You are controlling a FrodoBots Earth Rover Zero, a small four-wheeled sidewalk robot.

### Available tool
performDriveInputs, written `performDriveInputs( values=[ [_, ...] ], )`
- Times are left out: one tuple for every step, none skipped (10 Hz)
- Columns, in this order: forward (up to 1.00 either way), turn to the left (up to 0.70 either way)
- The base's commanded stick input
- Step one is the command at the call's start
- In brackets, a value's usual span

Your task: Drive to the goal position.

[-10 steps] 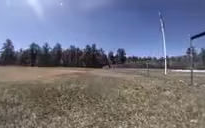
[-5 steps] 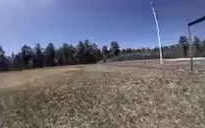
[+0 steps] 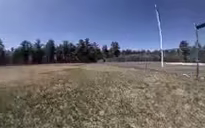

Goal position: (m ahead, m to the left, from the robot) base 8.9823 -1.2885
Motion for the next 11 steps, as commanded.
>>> performDriveInputs(
  values=[
    [0.7,0.0],
    [0.7,0.0],
    [0.7,0.0],
    [0.7,0.0],
    [0.7,0.0],
    [0.7,0.0],
    [0.7,0.0],
    [0.7,0.0],
    [0.7,0.0],
    [0.7,0.0],
    [0.7,0.0]
  ],
)
